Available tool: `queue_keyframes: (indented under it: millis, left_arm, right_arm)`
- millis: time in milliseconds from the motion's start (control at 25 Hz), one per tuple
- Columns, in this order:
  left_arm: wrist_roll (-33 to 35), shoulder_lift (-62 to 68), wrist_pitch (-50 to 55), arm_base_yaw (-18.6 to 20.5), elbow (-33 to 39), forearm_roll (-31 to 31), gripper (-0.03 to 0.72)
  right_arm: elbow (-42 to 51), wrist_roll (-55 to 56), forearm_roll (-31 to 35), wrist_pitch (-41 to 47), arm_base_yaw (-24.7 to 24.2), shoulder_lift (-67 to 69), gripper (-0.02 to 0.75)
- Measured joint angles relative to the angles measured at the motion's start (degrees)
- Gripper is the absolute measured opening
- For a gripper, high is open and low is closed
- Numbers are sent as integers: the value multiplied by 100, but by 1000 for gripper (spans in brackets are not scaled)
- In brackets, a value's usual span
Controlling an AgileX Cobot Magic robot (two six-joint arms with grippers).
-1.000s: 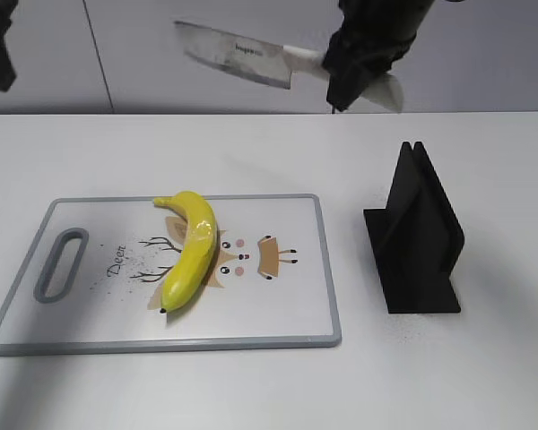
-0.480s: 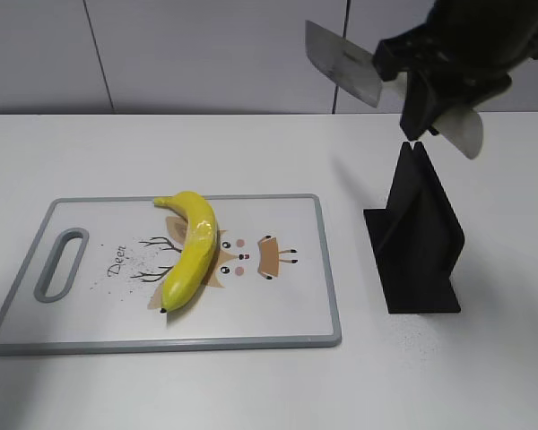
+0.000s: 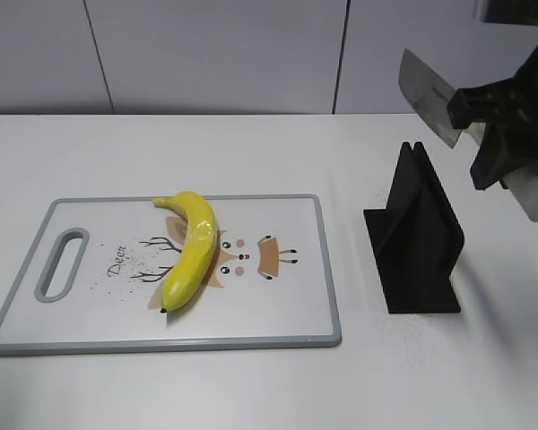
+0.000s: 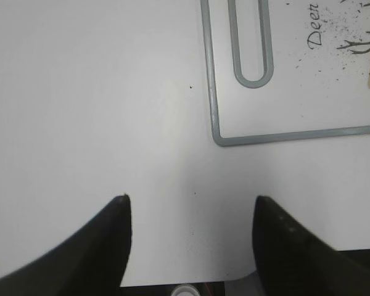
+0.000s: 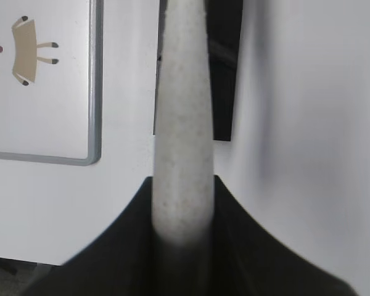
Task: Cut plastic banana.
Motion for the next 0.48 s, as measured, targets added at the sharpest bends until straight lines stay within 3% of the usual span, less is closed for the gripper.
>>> queue_keyframes:
  millis: [240, 480]
  left_arm:
    - [0, -1370, -150, 0, 999, 0, 593]
    - [0, -2806, -143, 0, 1555, 0, 593]
  right_arm:
    - [295, 196, 0, -292, 0, 0, 160]
    - [490, 236, 5, -415, 0, 0, 160]
